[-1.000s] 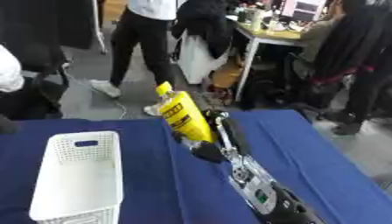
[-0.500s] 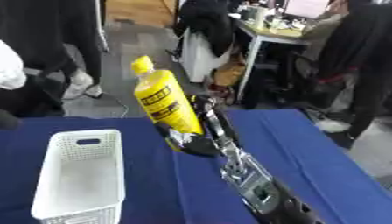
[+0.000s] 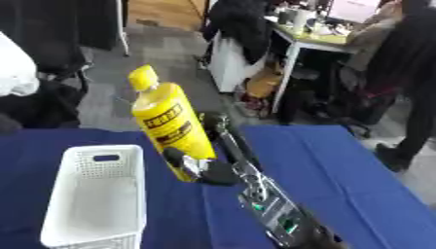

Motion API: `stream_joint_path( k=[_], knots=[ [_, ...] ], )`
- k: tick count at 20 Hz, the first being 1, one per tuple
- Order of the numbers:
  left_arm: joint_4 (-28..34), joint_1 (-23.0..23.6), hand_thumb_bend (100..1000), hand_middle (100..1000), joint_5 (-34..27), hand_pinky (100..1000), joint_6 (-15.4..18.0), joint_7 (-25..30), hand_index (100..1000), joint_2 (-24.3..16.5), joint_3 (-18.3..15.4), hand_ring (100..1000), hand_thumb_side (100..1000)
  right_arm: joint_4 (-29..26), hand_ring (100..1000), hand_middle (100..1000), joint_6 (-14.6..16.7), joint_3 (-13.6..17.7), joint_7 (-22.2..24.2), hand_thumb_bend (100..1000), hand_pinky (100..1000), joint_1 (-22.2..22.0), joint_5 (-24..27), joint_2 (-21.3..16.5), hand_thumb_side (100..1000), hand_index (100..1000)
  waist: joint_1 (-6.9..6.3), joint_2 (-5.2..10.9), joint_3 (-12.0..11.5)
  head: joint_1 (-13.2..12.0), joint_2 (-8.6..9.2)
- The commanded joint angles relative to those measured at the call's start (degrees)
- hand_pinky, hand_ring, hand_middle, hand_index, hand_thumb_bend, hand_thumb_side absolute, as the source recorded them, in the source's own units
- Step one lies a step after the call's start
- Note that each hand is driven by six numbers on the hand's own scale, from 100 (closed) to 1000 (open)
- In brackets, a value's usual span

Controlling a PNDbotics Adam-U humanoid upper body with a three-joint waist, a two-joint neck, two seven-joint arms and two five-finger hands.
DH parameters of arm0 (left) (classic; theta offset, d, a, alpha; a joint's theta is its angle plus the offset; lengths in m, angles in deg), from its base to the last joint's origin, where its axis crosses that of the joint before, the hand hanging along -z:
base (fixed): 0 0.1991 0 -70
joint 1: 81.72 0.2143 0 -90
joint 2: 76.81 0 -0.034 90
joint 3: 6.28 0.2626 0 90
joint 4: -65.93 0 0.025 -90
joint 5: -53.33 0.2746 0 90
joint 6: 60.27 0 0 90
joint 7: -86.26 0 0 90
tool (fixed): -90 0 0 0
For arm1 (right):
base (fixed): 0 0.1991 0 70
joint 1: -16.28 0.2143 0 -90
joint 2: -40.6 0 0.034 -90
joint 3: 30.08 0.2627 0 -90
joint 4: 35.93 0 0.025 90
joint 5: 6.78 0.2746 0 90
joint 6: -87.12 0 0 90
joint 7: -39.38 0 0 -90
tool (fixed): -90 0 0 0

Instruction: Pick up objects on the table and place them in the box.

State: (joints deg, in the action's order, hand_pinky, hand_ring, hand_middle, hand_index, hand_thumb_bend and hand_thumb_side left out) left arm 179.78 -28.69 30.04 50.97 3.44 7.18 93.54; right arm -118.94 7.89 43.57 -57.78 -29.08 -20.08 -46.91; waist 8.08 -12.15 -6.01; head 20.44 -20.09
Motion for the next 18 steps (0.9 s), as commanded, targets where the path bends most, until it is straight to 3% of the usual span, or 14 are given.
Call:
stream_joint_path(
  k=[1,3,4,5,9,15,16,17,18],
  knots=[
    [0.74,-1.58,226,820,-0.76,639,-0.37,-0.61,836,0.14,-0.72,602,824,-0.85,100,100,1.42,-0.26,0.54,134,100,1.91,0.17,-0.29,647,253,-0.1,0.64,-0.42,1.52,1.25],
    [0.74,-2.16,228,820,-1.03,639,-0.56,-0.88,836,0.42,-0.78,602,833,-0.59,100,100,2.47,-0.43,0.67,129,100,2.39,0.22,-0.31,650,254,0.16,0.51,-0.97,1.87,1.5],
    [0.74,-2.38,229,820,-1.15,639,-0.65,-1.01,836,0.54,-0.8,602,874,-0.49,100,100,3.01,-0.52,0.72,188,100,2.59,0.31,-0.35,646,254,0.26,0.47,-1.17,1.97,1.61],
    [0.74,-2.59,230,819,-1.24,639,-0.72,-1.12,836,0.65,-0.82,603,832,-0.42,100,100,3.56,-0.65,0.81,125,100,2.79,0.53,-0.33,653,255,0.39,0.44,-1.4,2.07,1.72],
    [0.74,-3.36,232,818,-1.54,640,-1.03,-1.4,836,1.16,-0.84,603,832,-0.37,100,100,5.44,-0.97,1.29,121,100,3.36,1.74,-0.43,658,256,0.79,0.28,-2.28,2.53,2.13],
    [0.74,-3.42,231,820,-1.71,640,-1.26,-1.42,836,1.2,-0.81,603,832,-0.24,100,100,5.66,-0.83,1.39,123,100,2.99,1.92,-0.45,659,255,1.0,0.28,-2.45,2.34,1.99],
    [0.74,-3.39,231,819,-1.75,640,-1.22,-1.36,836,1.2,-0.76,603,832,-0.18,100,100,5.62,-0.78,1.36,100,100,2.9,1.82,-0.44,695,255,0.96,0.26,-2.37,2.31,1.93],
    [0.74,-3.35,236,819,-1.8,640,-1.16,-1.31,836,1.17,-0.77,603,845,-0.12,100,100,5.59,-0.76,1.33,140,100,2.82,1.71,-0.41,649,255,0.9,0.24,-2.32,2.17,1.86],
    [0.74,-3.32,231,819,-1.78,640,-1.13,-1.3,836,1.15,-0.81,603,832,-0.07,100,100,5.59,-0.78,1.34,124,100,2.74,1.62,-0.37,660,255,0.85,0.23,-2.27,2.09,1.82]
  ],
)
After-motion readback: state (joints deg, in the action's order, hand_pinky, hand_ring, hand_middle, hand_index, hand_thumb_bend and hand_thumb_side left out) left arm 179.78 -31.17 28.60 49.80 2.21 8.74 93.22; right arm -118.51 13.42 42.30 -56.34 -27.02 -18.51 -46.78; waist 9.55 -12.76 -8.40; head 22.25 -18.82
